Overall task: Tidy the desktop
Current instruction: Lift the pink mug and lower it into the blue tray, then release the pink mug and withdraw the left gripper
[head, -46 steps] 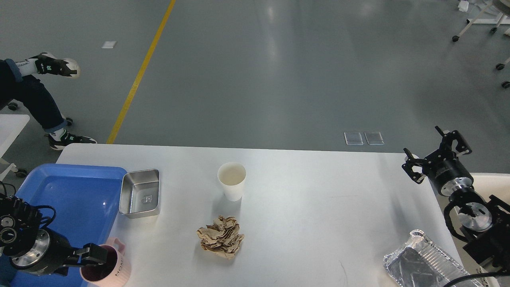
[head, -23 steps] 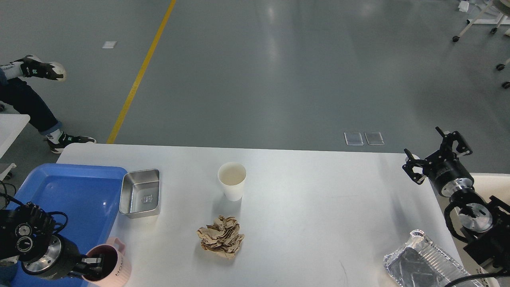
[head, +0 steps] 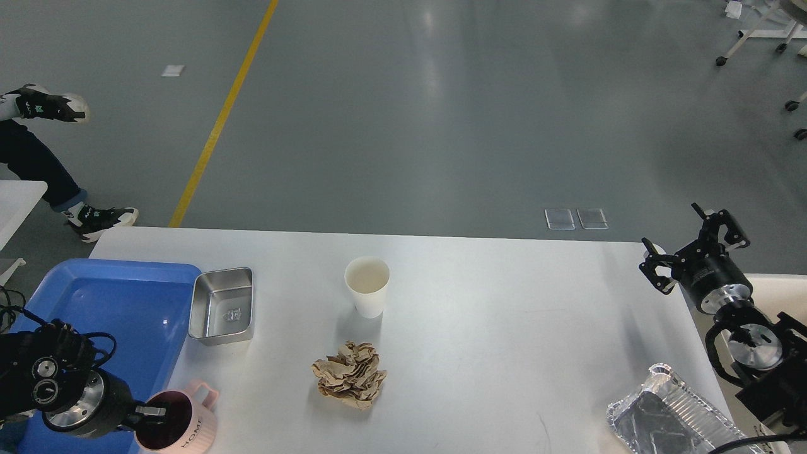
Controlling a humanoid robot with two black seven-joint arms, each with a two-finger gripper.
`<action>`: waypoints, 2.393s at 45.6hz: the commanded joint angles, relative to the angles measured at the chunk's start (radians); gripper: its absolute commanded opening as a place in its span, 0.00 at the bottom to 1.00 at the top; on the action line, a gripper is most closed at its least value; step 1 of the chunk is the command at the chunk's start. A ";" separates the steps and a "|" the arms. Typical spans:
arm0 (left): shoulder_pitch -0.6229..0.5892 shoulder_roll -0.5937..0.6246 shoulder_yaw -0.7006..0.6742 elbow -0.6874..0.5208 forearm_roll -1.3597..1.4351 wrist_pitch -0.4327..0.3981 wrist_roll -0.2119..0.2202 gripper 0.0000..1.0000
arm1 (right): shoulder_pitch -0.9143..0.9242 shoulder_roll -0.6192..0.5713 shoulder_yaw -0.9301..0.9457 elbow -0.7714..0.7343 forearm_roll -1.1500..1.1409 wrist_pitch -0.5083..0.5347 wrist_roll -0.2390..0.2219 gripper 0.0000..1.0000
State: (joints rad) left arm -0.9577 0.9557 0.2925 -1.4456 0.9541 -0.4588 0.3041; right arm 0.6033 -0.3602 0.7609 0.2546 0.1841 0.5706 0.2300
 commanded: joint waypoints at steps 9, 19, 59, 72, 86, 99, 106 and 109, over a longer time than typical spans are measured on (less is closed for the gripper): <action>-0.003 0.185 -0.102 -0.073 0.023 -0.017 -0.141 0.00 | -0.005 -0.002 0.002 0.000 0.000 0.000 -0.001 1.00; -0.006 0.396 -0.124 -0.176 0.025 -0.023 -0.227 0.00 | -0.002 -0.002 0.002 0.002 0.000 0.000 -0.001 1.00; 0.002 0.825 -0.379 -0.159 0.028 -0.302 -0.422 0.00 | -0.002 0.009 0.002 0.002 0.000 -0.002 -0.001 1.00; 0.005 0.617 -0.069 -0.098 0.020 -0.011 -0.346 0.00 | -0.007 0.010 0.000 0.002 0.000 0.000 0.000 1.00; 0.066 0.443 0.017 0.037 -0.004 0.078 -0.294 0.00 | -0.005 0.010 0.000 0.002 0.000 -0.002 0.000 1.00; 0.137 0.336 0.017 0.106 -0.061 0.138 -0.258 0.00 | -0.007 0.024 0.000 0.002 0.000 -0.002 0.000 1.00; 0.169 0.265 0.016 0.146 -0.061 0.157 -0.255 0.00 | -0.005 0.024 0.000 0.000 0.000 -0.003 0.000 1.00; 0.186 0.244 0.014 0.157 -0.061 0.167 -0.235 0.00 | -0.004 0.024 0.000 0.002 0.000 -0.003 0.000 1.00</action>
State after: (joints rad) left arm -0.7963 1.2413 0.3089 -1.3096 0.8929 -0.3068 0.0487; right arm 0.5976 -0.3360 0.7608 0.2552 0.1841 0.5676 0.2302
